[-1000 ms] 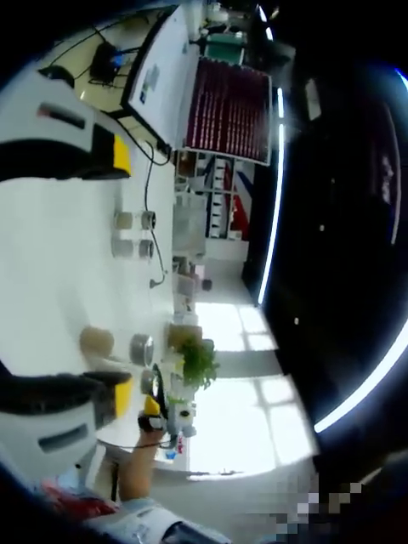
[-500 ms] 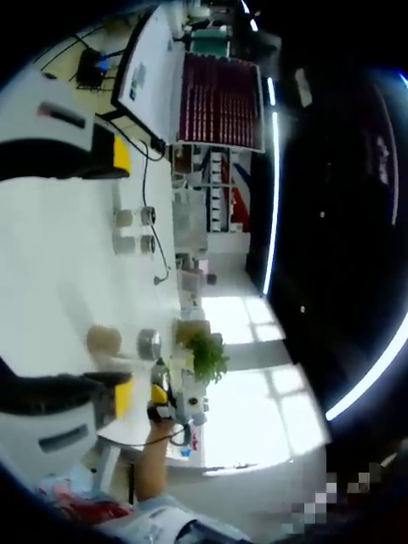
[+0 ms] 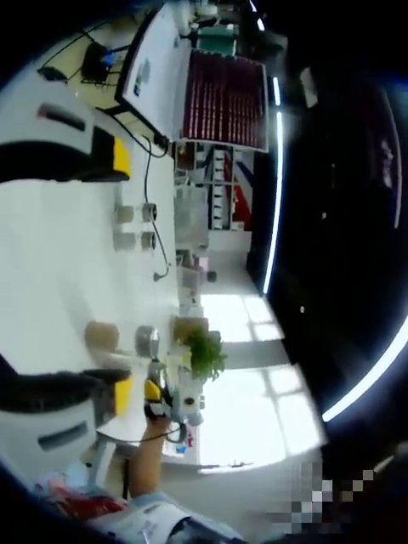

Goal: Rotate the seasoning bottle until the label or dispensing opening points toward the visible target arrow and the bottle remains upright within the marked orientation range

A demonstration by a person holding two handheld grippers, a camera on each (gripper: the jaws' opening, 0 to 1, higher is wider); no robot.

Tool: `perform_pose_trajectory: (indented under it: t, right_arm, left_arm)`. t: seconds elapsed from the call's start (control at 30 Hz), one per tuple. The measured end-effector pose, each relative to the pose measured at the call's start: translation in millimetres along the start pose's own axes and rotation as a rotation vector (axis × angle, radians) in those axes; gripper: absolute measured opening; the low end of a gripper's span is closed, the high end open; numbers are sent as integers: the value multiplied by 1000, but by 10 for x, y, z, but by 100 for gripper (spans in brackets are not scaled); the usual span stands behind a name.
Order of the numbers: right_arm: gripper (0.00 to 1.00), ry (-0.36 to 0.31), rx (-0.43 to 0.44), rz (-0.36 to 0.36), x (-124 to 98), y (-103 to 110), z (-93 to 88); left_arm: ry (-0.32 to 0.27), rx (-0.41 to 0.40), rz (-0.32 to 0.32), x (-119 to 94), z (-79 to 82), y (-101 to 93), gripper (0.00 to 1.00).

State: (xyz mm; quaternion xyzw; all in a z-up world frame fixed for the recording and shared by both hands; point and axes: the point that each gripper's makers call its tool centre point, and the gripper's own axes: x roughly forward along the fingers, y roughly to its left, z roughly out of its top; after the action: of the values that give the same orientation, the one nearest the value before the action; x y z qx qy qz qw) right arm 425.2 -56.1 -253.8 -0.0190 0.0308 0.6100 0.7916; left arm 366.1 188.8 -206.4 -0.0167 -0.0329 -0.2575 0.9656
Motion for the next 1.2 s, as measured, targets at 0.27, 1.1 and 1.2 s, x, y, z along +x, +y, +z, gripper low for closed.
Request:
perform_pose_trajectory:
  t: [0.27,1.1,1.2]
  right_arm:
    - [42,-11,-8,-17,6,-7,3]
    - [41,9,-4,-152,37,-13,-13]
    - [41,15,-3,-173,48,-8,-15]
  left_arm:
    - [-68,45,7,-58,151,13,100]
    - [-69,53,60,-117,175,144,100]
    - [-69,48,59,-124,174,148,100]
